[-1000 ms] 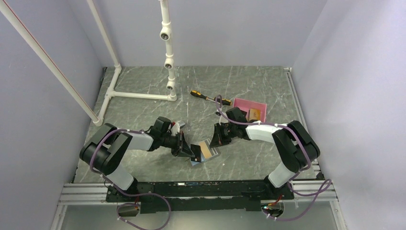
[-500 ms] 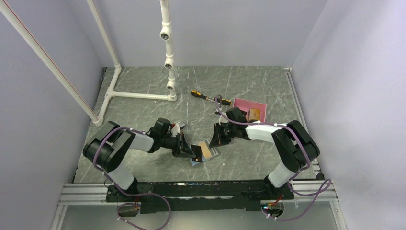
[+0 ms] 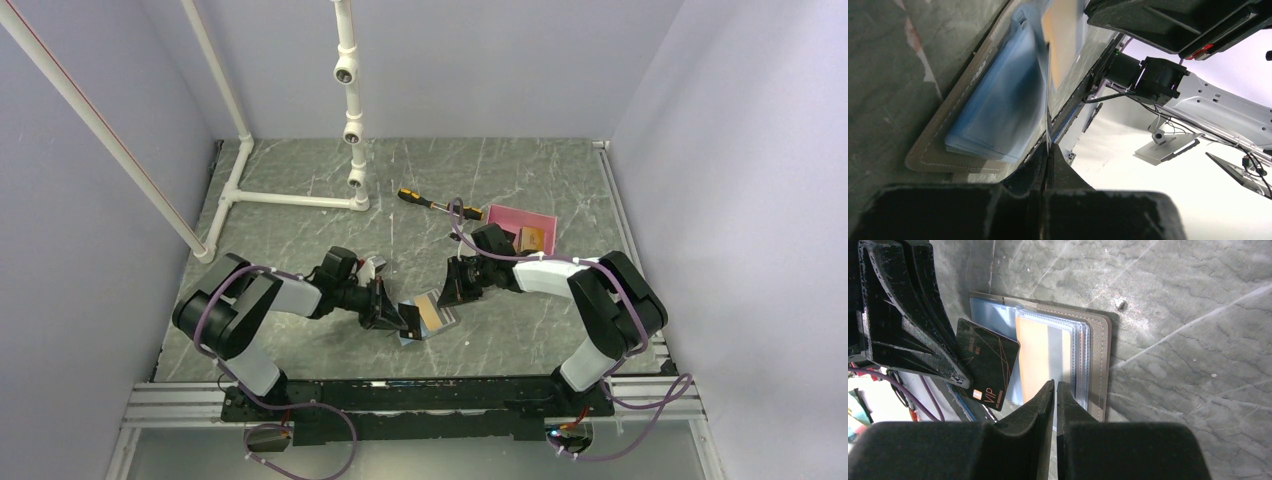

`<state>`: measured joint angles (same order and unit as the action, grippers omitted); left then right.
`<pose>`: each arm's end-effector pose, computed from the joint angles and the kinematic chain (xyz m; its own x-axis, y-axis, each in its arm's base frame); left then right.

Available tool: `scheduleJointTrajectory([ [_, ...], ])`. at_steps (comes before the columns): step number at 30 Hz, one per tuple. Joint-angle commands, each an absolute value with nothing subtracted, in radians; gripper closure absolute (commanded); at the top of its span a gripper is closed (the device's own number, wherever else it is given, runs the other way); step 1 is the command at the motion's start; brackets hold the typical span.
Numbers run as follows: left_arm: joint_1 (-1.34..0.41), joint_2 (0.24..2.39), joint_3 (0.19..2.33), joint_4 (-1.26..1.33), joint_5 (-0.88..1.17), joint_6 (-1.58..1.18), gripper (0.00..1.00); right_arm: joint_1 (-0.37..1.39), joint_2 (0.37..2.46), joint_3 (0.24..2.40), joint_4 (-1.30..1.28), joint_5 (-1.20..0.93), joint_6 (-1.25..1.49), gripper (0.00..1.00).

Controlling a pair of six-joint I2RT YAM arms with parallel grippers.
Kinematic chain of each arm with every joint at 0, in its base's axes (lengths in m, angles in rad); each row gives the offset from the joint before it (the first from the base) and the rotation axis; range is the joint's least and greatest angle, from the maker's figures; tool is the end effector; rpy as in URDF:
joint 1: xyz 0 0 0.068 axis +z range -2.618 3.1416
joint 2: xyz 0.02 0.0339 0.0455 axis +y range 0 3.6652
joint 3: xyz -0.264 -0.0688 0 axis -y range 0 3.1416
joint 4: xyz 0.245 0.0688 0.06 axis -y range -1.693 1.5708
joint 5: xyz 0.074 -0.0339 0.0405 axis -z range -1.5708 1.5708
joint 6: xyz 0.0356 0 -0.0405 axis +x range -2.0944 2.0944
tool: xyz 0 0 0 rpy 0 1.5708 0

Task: Put the credit cards into the card holder
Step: Insert the credit card into the card holder.

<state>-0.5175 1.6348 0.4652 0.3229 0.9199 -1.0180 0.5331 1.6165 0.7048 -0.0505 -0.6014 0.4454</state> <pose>0.2042 -0.1488 0.1033 -0.9867 -0.0317 0.1593 -0.1562 0.4550 -0.8767 0.2383 0.1640 0.1355 -0.9382 -0.1412 -0.3159 -0.3251 0.6721 0.6652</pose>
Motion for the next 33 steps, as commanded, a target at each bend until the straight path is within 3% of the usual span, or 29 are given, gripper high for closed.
scheduleJointTrajectory([
  [1,-0.525,1.660,0.473,0.413,0.935,-1.047,1.00,0.537,1.621,0.687,-0.027,-0.556,0.417,0.91],
  [13,-0.529,1.706,0.498,0.349,0.892,-1.048,1.00,0.537,1.616,0.681,-0.028,-0.551,0.420,0.92],
  [33,-0.589,1.748,0.471,0.567,0.738,-1.237,1.00,0.538,1.617,0.662,-0.004,-0.555,0.439,0.96],
])
